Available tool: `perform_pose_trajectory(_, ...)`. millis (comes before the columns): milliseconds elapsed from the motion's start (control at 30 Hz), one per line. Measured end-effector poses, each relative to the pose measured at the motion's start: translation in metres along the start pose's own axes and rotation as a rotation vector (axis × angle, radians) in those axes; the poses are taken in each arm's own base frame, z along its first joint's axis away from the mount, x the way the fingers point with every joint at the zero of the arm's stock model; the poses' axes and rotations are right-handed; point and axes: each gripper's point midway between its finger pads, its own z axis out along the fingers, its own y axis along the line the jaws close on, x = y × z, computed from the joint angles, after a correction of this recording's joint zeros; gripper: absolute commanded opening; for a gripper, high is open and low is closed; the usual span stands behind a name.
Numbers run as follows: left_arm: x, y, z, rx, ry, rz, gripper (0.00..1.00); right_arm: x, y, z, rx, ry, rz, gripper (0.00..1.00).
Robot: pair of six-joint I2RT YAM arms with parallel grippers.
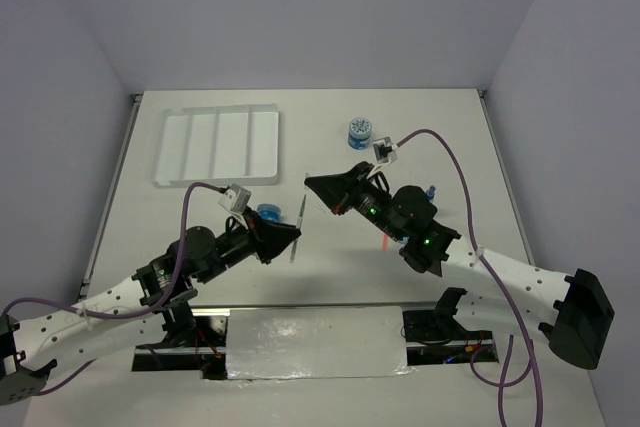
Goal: Sort the stationery into containers
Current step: Close the pen cap on the pen.
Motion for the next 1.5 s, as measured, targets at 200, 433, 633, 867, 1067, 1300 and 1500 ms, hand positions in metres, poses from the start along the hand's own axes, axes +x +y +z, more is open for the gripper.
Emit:
perform_pose_trajectory(200,0.000,0.001,0.000,-0.003,-0.001,0.001,0.00,0.001,0.002,0.000,-0.009,0.005,0.005,0.00)
perform_pose_trajectory(433,-0.002,0.003,0.000,-0.012,-0.008,0.016,0.00,0.006,0.005,0.000,-0.030,0.023,0.022,0.00)
perform_pose_trajectory(633,-0.002,0.003,0.000,-0.013,-0.009,0.024,0.00,0.015,-0.002,0.000,-0.015,0.047,0.027,0.00)
perform_pose_trajectory(867,-0.001,0.005,0.000,-0.023,-0.007,0.024,0.00,0.018,-0.004,0.001,-0.009,0.053,0.027,0.00)
perform_pose_trajectory(1067,-0.004,0.008,-0.001,-0.040,-0.022,0.024,0.00,0.019,-0.003,0.001,-0.017,0.057,0.042,0.00)
perform_pose_trajectory(1300,-0.012,0.006,0.000,-0.036,-0.056,0.024,0.00,0.019,0.000,0.002,-0.034,0.043,0.074,0.00)
perform_pose_trajectory(1500,-0.016,0.003,0.005,-0.018,-0.082,0.019,0.00,0.015,0.003,0.003,-0.045,0.024,0.104,0.00)
